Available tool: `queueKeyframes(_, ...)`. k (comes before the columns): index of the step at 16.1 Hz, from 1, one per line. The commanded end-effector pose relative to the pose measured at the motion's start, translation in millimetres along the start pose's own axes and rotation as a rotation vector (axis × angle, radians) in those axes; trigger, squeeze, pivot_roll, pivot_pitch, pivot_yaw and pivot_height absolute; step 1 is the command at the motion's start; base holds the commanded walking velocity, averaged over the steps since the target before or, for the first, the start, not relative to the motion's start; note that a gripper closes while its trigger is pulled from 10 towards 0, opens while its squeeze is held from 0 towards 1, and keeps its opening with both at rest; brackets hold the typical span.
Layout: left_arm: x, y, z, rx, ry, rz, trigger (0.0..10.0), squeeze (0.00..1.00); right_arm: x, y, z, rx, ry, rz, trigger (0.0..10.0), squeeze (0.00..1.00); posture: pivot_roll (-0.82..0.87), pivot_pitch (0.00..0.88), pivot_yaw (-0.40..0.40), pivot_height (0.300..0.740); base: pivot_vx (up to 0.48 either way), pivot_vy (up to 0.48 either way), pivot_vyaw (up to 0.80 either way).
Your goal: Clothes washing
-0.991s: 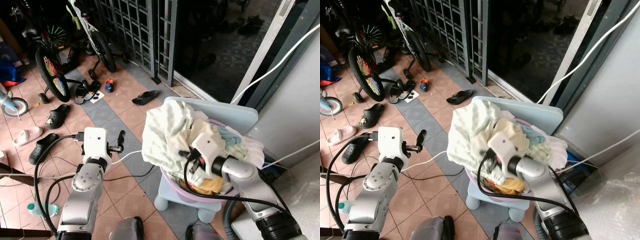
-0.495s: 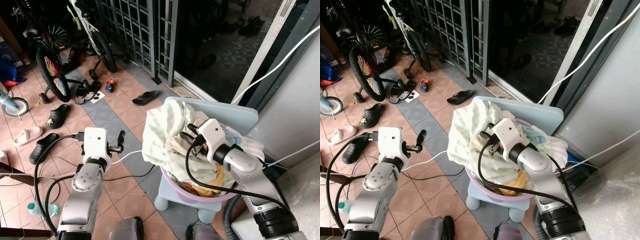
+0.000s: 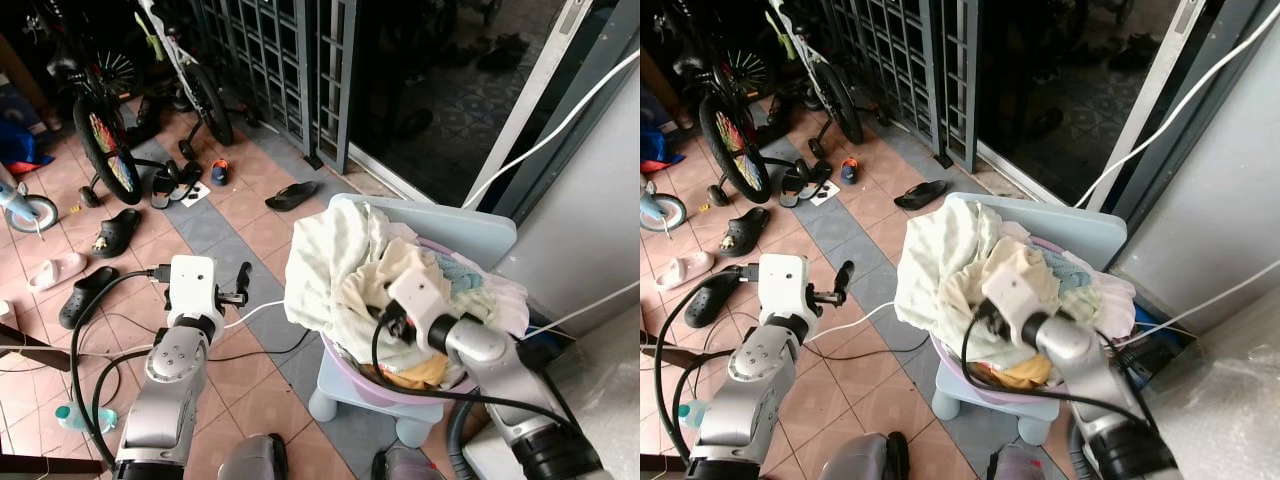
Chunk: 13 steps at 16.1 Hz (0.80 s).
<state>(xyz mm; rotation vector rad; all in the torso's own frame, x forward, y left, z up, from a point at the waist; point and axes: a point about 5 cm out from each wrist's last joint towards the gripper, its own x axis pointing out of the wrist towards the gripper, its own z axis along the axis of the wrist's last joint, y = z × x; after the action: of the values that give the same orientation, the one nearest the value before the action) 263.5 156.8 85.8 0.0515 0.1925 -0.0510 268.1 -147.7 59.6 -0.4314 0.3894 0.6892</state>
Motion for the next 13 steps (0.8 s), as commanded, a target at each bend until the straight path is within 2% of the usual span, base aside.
queueKeyframes(1, 0.1, 1.3, -1.5, 0.017, 0.007, -0.003, 10.0, 0.0, 0.9, 3.2, -7.0, -0.021, 0.056, 0.002, 10.0, 0.84, 0.0, 0.092, 0.056, 0.74, 0.0, 0.0, 0.0)
queueKeyframes(2, 0.6, 0.9, -1.4, 0.018, 0.007, -0.005, 10.0, 0.0, 1.5, 3.6, -12.5, -0.041, 0.095, -0.01, 9.6, 0.0, 0.0, 0.089, 0.054, 0.74, 0.0, 0.0, 0.0)
queueKeyframes(3, 1.1, 0.6, -1.2, 0.018, 0.007, -0.004, 10.0, 0.0, 2.3, 2.7, -14.8, -0.046, 0.109, -0.034, 0.0, 0.0, 0.0, 0.089, 0.054, 0.74, 0.0, 0.0, 0.0)
queueKeyframes(9, 2.9, 1.4, 0.1, 0.014, 0.006, 0.004, 10.0, 0.0, 4.4, -1.8, -13.3, -0.051, 0.112, -0.113, 0.0, 0.0, -0.01, 0.1, 0.055, 0.74, 0.0, 0.0, 0.0)
queueKeyframes(13, 3.5, 1.5, 0.3, 0.01, 0.007, 0.004, 10.0, 0.0, 4.4, -1.7, -14.7, -0.05, 0.116, -0.114, 0.0, 0.0, -0.01, 0.102, 0.054, 0.74, 0.0, 0.0, 0.0)
